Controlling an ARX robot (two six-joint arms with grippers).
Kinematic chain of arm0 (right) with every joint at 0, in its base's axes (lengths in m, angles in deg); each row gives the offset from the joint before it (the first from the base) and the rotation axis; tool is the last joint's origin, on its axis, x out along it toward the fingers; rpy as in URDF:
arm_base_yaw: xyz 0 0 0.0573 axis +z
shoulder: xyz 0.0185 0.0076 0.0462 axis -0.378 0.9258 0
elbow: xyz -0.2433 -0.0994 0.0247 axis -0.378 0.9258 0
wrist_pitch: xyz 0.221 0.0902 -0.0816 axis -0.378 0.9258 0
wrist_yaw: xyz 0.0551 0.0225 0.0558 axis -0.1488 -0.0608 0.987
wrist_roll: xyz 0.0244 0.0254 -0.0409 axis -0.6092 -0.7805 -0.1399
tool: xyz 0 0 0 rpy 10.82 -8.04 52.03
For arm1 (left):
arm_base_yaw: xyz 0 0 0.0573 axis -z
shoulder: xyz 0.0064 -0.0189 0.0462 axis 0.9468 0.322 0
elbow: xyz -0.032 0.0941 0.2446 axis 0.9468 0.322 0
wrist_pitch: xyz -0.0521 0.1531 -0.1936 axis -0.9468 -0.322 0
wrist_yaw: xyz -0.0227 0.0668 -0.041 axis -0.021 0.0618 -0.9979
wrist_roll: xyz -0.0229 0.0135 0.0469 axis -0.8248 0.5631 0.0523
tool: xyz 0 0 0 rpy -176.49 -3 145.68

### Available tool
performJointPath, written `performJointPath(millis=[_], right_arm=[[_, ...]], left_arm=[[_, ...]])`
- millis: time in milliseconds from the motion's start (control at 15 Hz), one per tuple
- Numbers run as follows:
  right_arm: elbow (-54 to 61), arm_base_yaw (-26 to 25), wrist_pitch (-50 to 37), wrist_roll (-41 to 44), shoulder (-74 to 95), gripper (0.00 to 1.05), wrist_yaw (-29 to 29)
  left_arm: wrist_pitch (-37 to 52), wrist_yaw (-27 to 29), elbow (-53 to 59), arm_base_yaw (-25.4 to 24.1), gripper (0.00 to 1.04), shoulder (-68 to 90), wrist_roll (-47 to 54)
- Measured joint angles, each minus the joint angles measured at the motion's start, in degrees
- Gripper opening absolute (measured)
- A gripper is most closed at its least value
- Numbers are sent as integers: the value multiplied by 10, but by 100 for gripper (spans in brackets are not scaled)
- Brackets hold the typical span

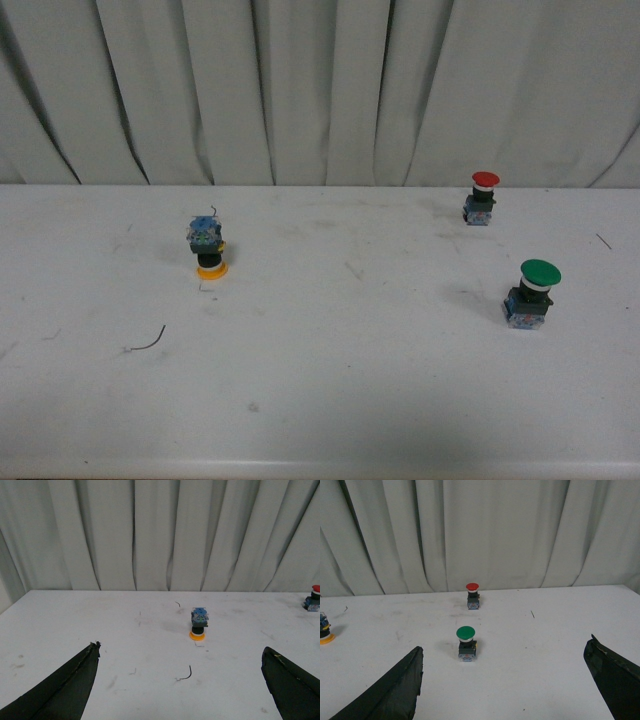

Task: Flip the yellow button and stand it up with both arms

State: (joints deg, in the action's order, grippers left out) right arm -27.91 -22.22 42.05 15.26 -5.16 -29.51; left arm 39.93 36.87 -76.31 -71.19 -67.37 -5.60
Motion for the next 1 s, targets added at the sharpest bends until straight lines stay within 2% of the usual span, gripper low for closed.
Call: performJointPath(millis=[1000], right_arm=[[0, 0, 0, 0, 0, 98, 0]], left_arm=[[0, 0, 0, 0, 98, 0, 0]])
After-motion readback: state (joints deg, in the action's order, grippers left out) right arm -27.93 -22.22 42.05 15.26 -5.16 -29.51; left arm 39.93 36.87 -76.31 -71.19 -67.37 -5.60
